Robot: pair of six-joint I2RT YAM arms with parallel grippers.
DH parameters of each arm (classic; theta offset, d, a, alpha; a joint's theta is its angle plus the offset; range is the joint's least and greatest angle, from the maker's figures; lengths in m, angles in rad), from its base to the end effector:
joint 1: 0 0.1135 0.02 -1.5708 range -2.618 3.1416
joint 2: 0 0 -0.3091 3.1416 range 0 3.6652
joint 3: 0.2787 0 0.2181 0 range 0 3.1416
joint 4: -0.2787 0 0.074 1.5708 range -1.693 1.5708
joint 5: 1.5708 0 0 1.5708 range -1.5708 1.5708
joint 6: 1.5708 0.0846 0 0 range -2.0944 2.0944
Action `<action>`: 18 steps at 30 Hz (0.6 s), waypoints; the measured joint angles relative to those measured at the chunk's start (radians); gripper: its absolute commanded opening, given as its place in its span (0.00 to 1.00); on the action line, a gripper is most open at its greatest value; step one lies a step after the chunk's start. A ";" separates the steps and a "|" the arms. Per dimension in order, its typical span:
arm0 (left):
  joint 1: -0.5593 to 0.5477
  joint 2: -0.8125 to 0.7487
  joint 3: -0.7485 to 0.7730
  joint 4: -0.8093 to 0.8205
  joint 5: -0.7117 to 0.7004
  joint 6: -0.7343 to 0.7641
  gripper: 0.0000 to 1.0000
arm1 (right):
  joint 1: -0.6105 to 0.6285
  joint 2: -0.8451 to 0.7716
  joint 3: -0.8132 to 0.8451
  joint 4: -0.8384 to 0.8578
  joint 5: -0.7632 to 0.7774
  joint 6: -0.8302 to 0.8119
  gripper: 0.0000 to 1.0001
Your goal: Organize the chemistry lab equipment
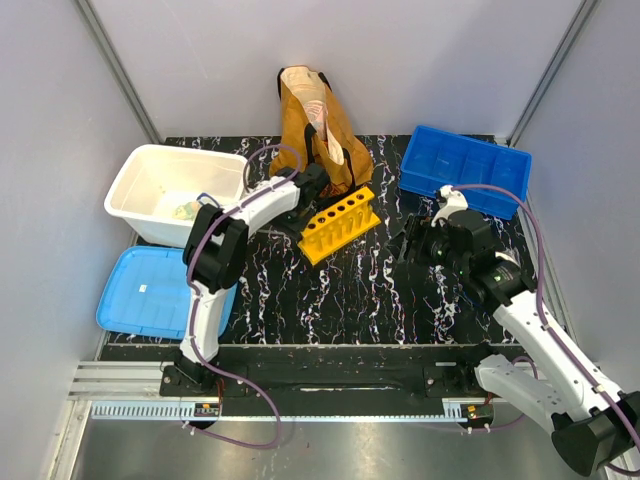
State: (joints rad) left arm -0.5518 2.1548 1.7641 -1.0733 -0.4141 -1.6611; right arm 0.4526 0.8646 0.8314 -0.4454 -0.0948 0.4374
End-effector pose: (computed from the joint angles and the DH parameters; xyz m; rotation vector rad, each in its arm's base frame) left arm 0.3783 -0.1929 0.1964 -1.4593 2.2975 0.1260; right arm 0.1507 0.0822 0.3288 -0.0768 2.1093 0.6423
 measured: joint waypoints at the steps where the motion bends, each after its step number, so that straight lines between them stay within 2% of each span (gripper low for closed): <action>1: -0.006 -0.002 -0.005 0.000 0.005 0.000 0.50 | 0.000 0.001 0.000 0.002 0.000 0.000 0.79; 8: -0.031 -0.009 -0.013 -0.002 0.012 -0.004 0.53 | 0.000 0.013 0.000 0.008 0.000 0.000 0.79; 18: -0.019 -0.015 0.024 -0.036 -0.064 0.017 0.56 | 0.000 0.014 0.000 0.008 0.000 0.000 0.79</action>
State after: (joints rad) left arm -0.5713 2.1399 1.7882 -1.1091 -0.4786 -1.6440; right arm 0.4526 0.8783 0.8314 -0.4377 -0.0952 0.4374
